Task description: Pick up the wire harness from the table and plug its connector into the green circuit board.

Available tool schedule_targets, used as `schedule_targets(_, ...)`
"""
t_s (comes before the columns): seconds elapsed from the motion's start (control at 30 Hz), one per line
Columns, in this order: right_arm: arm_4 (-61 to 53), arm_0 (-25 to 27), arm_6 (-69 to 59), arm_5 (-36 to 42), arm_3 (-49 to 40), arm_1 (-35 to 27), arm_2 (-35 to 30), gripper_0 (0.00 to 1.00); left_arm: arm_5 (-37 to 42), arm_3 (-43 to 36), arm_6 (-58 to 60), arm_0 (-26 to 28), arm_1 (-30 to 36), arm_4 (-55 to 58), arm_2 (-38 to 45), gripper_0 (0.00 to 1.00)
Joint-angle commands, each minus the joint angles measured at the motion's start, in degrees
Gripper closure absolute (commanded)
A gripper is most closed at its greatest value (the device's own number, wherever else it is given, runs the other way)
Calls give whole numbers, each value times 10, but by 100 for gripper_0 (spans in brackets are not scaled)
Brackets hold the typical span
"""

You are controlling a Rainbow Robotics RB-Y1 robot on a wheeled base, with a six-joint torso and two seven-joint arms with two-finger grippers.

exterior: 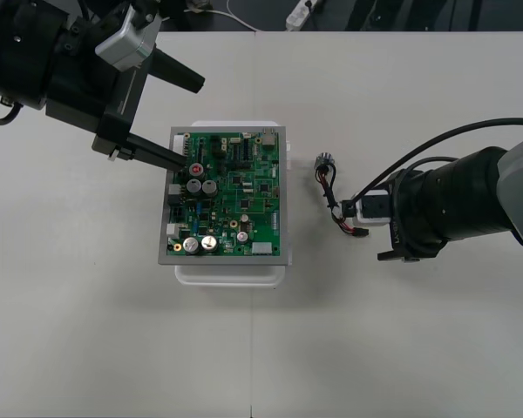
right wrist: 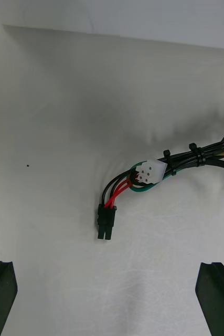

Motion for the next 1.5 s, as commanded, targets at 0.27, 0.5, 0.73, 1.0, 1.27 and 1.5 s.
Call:
schedule_targets(0.27,39,-45,-59,-1,18,-4,48,0,-16,-3,115,-53,-54,-4,-3,0)
schedule_targets(0.5,72,-66,-137,-1,23,-9,97,0,-16,-3,123,-56,-67,-3,-3,0)
schedule_targets(0.73,86,-70,-185,-1,29,-9,104,0,-9,-3,123,-56,-69,-4,-3,0)
schedule_targets(1.0,100,-76,-196,-1,49,-9,116,0,17,-3,120,-56,-85,-37,-3,0)
schedule_targets(1.27,115,-79,-198,-1,63,-5,124,0,29,-3,120,-56,-92,-37,-3,0)
schedule_targets(1.5,119,-78,-201,-1,67,-5,140,0,30,-3,119,-56,-89,-30,-3,0)
